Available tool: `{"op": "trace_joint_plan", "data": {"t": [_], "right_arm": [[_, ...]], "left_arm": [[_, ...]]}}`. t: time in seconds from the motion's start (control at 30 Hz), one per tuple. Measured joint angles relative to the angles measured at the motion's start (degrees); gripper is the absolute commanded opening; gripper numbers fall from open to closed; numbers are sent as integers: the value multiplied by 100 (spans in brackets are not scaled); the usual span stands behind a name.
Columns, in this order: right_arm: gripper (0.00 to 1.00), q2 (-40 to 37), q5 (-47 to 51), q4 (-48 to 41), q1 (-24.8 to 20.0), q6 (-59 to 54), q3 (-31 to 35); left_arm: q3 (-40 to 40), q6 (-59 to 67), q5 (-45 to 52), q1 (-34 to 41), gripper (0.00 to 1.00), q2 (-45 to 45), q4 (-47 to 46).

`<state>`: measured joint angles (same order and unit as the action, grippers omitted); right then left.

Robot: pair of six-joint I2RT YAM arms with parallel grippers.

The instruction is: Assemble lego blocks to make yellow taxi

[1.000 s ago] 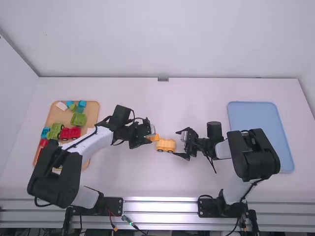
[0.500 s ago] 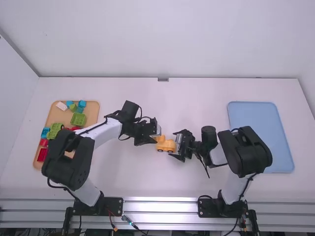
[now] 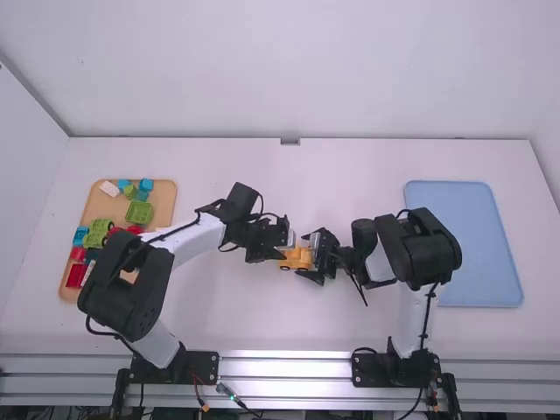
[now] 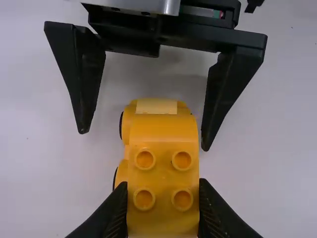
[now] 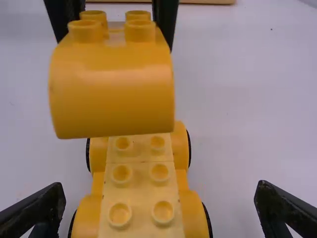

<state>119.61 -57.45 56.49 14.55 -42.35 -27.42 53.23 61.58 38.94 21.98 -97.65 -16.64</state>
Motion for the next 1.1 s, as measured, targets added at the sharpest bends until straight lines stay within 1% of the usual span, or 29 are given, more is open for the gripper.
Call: {"op": "trace_joint_plan", "data": {"t": [0.2, 0.37, 0.43, 0.47, 0.5, 0.6, 0.63, 0.73, 0.9, 0.93, 0.97, 1.0, 1.07, 1.1], "right_arm": [[88, 0, 122, -164, 201, -4, -44], [81, 0, 168, -313, 229, -9, -181], [70, 0, 142, -308, 181, -2, -199], [67, 0, 142, -313, 175, -13, -197], [62, 0, 136, -332, 170, -13, -197], [53, 0, 33, -496, 162, -138, -240], [52, 0, 13, -522, 162, -151, -256], [52, 0, -74, -883, 162, -321, -409], [52, 0, -142, -1270, 205, -553, -595], [54, 0, -164, -1375, 219, -621, -640], [58, 0, -177, -1425, 216, -660, -669], [69, 0, -179, -1449, 216, -686, -682], [83, 0, -111, -1473, 216, -732, -684], [85, 9, -59, -1467, 216, -758, -671]], "left_arm": [[2, 0, 0, 22, 2, -157, 238], [0, -2, 0, 22, 2, -387, 240], [0, 0, 0, 22, 2, -402, 269], [2, -2, 2, 22, 3, -404, 291], [0, 0, 4, 22, 3, -404, 323], [0, -4, 2, 22, 5, -404, 382], [0, -9, 0, 22, 6, -402, 387], [0, -133, 2, 22, 8, -404, 474], [0, -249, 2, 22, 6, -404, 404], [0, -262, 2, 22, 7, -402, 387], [0, -267, 0, 22, 6, -404, 389], [0, -269, 0, 22, 6, -402, 404], [-2, -315, 0, 22, 6, -402, 457], [-13, -350, 0, 22, 6, -404, 540]]}}
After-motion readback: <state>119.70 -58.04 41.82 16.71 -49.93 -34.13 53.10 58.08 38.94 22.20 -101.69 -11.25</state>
